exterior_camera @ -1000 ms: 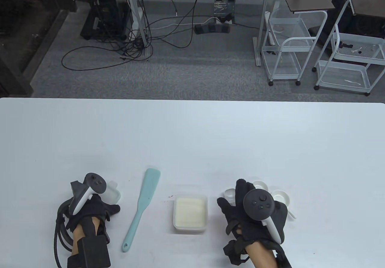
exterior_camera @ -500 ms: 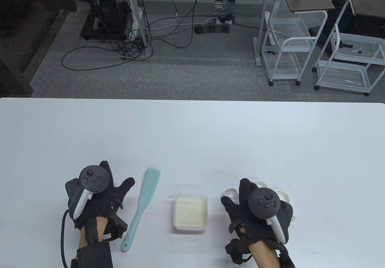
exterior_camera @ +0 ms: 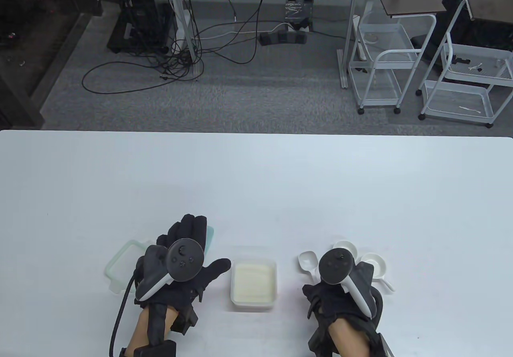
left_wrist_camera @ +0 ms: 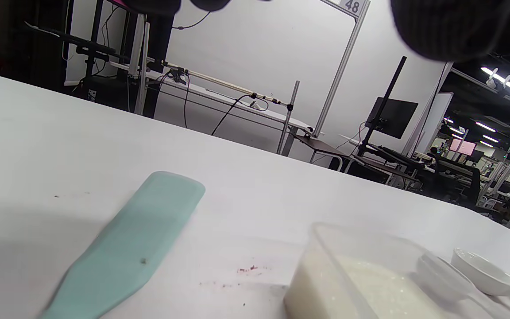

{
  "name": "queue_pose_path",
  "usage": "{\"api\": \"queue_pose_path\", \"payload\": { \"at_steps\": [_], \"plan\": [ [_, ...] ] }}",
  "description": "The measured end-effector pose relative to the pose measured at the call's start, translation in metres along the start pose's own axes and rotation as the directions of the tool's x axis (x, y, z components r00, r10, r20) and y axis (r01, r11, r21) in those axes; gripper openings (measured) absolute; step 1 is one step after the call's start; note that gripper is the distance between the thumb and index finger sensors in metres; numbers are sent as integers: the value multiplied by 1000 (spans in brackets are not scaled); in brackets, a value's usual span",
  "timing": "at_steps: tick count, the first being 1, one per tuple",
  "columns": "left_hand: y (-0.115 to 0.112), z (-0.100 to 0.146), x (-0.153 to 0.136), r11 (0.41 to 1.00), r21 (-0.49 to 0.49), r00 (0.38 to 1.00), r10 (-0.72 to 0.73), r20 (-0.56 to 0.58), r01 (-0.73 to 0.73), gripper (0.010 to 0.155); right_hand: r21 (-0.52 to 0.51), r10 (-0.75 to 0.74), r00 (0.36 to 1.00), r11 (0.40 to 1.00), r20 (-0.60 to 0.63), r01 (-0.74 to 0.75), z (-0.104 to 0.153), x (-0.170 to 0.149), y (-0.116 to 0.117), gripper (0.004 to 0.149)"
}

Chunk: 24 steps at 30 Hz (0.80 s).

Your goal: Scoop white sugar with coffee spoon and level it off using dessert spatula

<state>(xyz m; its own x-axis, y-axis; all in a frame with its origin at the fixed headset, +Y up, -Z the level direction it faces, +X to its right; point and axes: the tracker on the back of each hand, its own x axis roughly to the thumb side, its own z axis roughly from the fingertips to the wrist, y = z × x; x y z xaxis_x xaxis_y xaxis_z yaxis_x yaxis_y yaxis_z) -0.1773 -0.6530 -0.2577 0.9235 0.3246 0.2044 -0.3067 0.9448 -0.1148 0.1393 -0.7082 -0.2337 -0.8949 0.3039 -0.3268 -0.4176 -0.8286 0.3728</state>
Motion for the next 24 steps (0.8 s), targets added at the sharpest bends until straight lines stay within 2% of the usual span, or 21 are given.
{"api": "queue_pose_path", "payload": {
  "at_steps": [6,17,24],
  "plan": [
    [-5,-3,-4,1000,-27,1000,-3,-18,3,106,25,116,992,993,-58,-115,-8,2,13,68],
    [-7,-3,3,998,-45,999,-35,-2,35,106,-48,344,928,934,-140,-354,-16,10,33,54],
    [-7,-2,3,998,-53,999,-45,-9,44,106,-93,395,906,907,-152,-411,-15,13,38,48]
  ]
}}
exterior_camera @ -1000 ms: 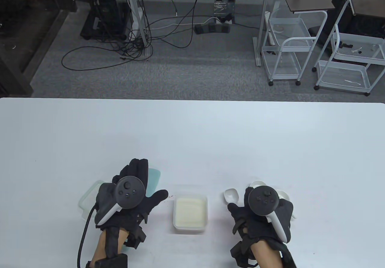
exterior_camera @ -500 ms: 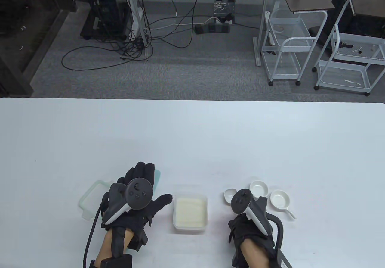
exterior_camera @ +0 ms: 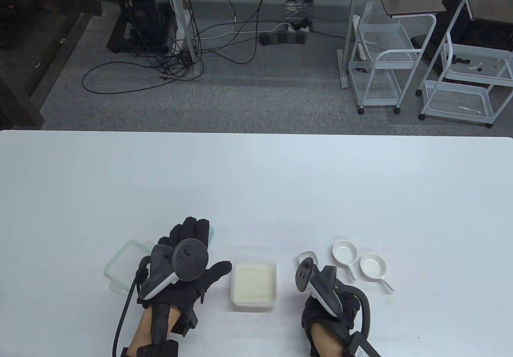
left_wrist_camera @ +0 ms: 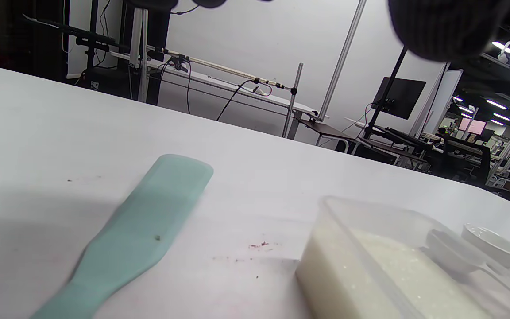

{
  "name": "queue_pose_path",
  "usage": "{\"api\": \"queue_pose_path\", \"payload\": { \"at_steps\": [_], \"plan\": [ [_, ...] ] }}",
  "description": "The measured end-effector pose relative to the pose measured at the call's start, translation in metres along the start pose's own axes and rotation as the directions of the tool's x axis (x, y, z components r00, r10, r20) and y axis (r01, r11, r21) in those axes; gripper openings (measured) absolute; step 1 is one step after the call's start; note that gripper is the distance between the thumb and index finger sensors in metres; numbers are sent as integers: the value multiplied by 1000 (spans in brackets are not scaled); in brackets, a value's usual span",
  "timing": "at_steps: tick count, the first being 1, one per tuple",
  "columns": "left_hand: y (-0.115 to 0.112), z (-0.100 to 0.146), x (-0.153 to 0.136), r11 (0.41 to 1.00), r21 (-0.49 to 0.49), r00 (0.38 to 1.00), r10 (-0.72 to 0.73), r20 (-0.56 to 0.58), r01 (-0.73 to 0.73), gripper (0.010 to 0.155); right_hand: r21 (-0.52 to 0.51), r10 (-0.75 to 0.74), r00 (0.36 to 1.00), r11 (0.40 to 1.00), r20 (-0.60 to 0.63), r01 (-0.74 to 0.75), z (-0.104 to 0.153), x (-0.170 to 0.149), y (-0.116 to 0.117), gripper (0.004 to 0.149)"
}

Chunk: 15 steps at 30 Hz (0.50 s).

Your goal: Scoop white sugar with coffee spoon and level it off using dessert spatula

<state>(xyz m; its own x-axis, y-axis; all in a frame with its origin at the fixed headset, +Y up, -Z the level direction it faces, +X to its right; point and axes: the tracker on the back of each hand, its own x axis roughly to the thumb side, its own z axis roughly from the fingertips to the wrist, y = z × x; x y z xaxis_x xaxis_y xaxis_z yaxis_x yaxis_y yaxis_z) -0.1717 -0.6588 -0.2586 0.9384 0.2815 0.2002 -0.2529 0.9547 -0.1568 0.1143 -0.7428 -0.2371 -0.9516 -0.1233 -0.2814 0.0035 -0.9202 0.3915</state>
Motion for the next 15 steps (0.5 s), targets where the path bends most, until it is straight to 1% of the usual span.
{"api": "queue_pose_path", "payload": {
  "at_steps": [5,9,12,15],
  "plan": [
    [-2,-1,0,1000,-17,1000,-12,-7,12,106,0,-15,1000,1000,0,15,-1,-3,-2,45],
    [-1,-1,-1,1000,-17,1000,-8,-11,8,106,9,-96,995,995,14,96,0,-9,-7,43],
    [-2,-1,-1,1000,-21,1000,-11,-13,11,106,-39,-166,985,985,43,168,2,-14,-17,42],
    [-3,-1,0,999,-28,1000,-18,-14,17,106,-98,-257,961,959,98,266,7,-18,-28,39]
  ]
}}
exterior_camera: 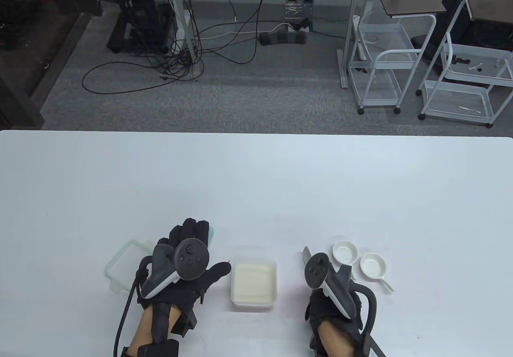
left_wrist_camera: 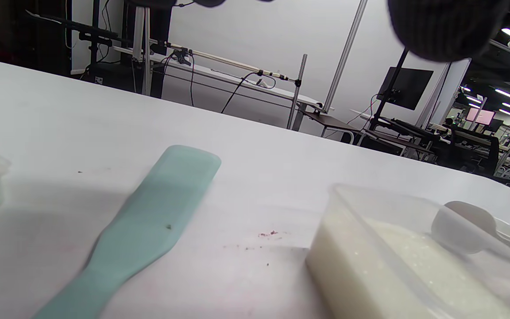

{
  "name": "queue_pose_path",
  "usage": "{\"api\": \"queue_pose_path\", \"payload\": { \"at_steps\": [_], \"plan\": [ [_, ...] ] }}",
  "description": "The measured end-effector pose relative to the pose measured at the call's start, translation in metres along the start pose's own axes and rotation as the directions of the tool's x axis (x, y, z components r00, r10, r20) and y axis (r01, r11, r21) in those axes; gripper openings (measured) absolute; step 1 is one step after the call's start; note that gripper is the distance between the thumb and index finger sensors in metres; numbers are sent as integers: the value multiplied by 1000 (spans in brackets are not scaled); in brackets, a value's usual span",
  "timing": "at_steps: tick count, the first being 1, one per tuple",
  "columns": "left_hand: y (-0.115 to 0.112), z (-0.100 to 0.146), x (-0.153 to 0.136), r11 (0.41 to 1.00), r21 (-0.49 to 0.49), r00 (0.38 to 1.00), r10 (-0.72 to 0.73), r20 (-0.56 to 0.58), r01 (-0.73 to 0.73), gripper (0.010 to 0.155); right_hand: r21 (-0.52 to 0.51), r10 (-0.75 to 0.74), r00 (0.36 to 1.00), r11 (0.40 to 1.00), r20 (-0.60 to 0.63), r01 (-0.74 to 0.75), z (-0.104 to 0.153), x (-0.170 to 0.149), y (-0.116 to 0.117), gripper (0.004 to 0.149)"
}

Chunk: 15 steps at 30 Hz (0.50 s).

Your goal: Scoop white sugar with coffee spoon and level it off using dessert spatula

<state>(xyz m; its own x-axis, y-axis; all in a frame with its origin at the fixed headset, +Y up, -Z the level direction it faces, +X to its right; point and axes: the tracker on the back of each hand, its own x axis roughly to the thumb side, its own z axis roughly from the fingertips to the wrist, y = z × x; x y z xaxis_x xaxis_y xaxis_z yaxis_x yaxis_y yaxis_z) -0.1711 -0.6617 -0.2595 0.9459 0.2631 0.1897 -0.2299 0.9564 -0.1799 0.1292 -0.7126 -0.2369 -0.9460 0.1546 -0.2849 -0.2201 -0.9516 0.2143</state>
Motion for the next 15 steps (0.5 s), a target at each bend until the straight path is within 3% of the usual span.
{"api": "queue_pose_path", "payload": {
  "at_steps": [4,8,12,15],
  "plan": [
    [-1,0,1,1000,-2,1000,-5,10,5,105,-88,-155,981,982,116,166,10,-2,-22,39],
    [-5,-2,5,1000,-13,998,3,55,-2,106,-194,-262,907,921,329,337,24,1,-47,41],
    [-10,-3,12,1000,-12,988,8,157,-7,113,-195,-229,827,907,514,373,35,11,-53,41],
    [-15,-2,20,998,24,971,-54,232,49,120,-155,-103,763,954,638,258,40,23,-47,41]
  ]
}}
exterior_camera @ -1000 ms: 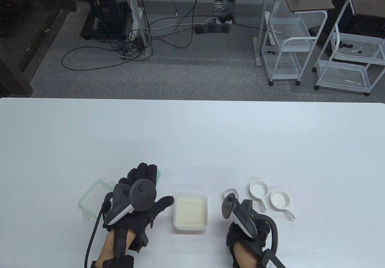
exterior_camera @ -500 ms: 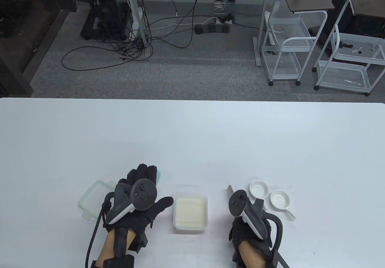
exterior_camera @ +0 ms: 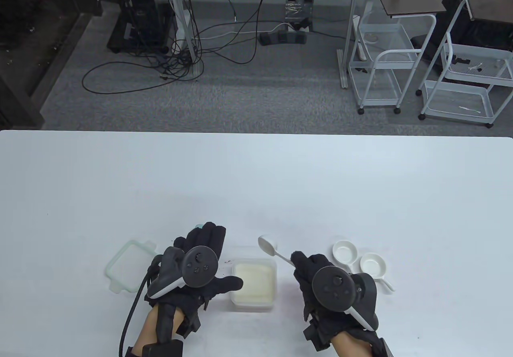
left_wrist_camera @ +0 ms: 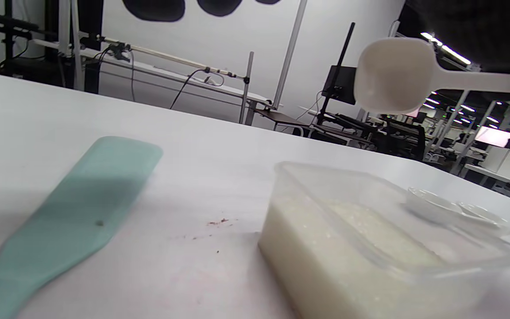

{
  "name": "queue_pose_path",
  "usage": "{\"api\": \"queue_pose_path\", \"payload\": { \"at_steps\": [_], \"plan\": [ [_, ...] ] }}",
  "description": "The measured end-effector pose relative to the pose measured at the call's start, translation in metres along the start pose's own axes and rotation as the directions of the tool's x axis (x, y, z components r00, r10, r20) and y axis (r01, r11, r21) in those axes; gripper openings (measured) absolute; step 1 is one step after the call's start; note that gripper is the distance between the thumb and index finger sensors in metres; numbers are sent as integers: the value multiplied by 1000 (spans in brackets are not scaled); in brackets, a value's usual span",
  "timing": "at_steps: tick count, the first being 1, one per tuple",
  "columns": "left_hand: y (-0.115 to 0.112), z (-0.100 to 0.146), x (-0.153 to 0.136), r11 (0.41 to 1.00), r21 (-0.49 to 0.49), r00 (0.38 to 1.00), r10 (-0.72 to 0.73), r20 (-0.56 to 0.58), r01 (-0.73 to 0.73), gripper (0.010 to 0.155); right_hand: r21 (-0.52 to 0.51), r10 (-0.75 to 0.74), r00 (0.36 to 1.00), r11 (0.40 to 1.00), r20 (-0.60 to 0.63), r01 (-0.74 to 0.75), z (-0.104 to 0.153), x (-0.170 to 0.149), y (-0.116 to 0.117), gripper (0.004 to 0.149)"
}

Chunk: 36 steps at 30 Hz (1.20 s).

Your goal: Scoop white sugar with coffee spoon and level it off using dessert spatula

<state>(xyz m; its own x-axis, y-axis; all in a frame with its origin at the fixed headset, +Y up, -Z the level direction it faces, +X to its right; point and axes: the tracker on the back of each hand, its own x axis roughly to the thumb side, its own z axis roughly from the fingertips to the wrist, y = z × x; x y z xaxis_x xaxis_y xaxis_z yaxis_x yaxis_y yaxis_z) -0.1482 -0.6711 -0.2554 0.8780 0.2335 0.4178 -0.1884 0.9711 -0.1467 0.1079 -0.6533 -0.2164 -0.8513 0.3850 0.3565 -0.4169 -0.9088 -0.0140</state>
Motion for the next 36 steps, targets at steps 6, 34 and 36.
{"api": "queue_pose_path", "payload": {
  "at_steps": [6,34,36],
  "plan": [
    [-22,-8,17,991,-89,994,-92,61,97,122,94,182,980,978,80,-189,-1,15,15,42],
    [-58,-23,18,975,-215,999,50,5,-48,116,98,269,959,956,86,-277,-1,18,21,42],
    [-58,-23,18,975,-217,999,50,4,-48,115,103,289,953,949,94,-298,-1,19,24,43]
  ]
}}
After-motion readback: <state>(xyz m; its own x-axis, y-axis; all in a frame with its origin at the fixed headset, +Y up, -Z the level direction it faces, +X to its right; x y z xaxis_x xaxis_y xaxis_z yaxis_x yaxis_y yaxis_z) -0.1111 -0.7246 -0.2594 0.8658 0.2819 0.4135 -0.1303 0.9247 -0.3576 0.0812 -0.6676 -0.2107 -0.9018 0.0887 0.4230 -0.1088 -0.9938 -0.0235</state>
